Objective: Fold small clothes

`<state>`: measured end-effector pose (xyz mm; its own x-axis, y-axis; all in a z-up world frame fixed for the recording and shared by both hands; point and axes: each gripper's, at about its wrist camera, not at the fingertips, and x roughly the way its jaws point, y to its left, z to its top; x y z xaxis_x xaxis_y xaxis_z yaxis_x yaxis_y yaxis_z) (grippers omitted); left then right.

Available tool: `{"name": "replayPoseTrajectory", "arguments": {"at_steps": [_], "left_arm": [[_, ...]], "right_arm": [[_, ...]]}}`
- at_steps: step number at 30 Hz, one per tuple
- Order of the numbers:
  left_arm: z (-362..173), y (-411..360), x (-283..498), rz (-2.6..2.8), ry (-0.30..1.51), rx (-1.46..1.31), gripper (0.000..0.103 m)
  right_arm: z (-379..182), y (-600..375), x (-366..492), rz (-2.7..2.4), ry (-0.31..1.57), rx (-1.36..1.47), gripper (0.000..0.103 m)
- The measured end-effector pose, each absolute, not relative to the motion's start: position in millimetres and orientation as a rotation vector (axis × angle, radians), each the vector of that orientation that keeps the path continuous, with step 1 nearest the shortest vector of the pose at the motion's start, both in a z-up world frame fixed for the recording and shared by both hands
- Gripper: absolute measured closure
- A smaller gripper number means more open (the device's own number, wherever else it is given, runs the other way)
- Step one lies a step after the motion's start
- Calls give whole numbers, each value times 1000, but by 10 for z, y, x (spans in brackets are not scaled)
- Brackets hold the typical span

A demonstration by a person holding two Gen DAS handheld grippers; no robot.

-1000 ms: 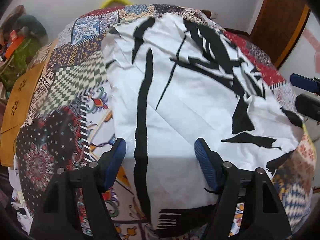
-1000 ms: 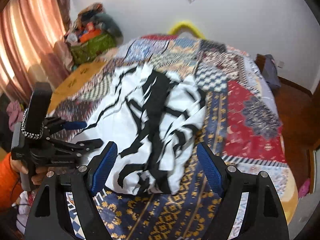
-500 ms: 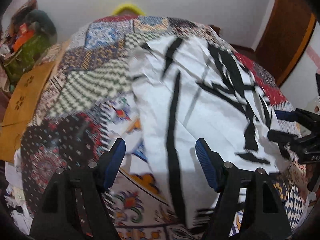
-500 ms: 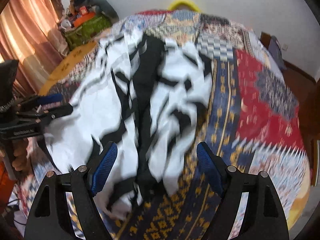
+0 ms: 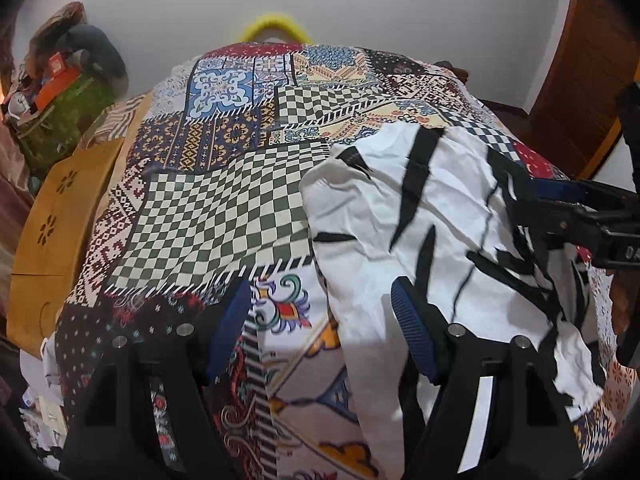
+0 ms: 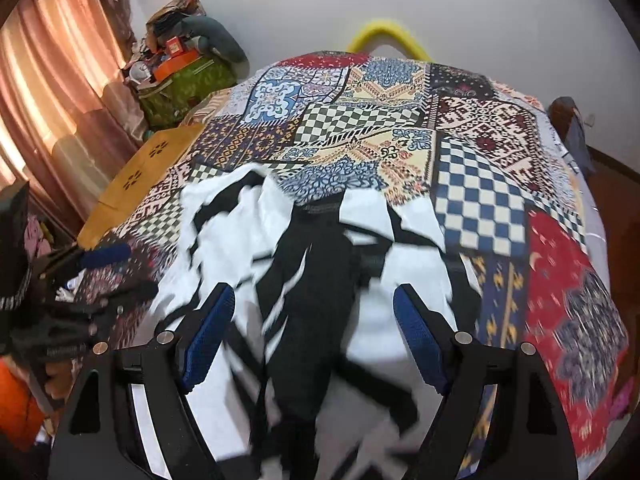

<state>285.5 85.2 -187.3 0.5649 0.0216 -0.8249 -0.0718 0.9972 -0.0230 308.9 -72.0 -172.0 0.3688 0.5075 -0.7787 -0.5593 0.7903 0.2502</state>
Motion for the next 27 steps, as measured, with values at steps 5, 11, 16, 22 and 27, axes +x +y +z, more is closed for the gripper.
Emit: {"name": "replayPoseTrajectory", "arguments": {"at_steps": [5,11,16,22,27], "left_arm": [[-1984,923,3025,65,991,-79,31],[-2092,935,3097,62,1012,-110,31],[-2238,888,3116,85,1037,-71,30],[-2298,837,3094,94,1047,-46,29],[-2137,847,3046,74,1027,-33,29]], "right_arm": [[-1762,-611,3158,720,986,-99,73],[-1597,-700,3054,766,900,-104,98],[-1373,-771,3066,706,798,-136,99],[-1840,-712,3321,609,943,-225,98],[-1636,-880,3190,600,910,-189,86]]}}
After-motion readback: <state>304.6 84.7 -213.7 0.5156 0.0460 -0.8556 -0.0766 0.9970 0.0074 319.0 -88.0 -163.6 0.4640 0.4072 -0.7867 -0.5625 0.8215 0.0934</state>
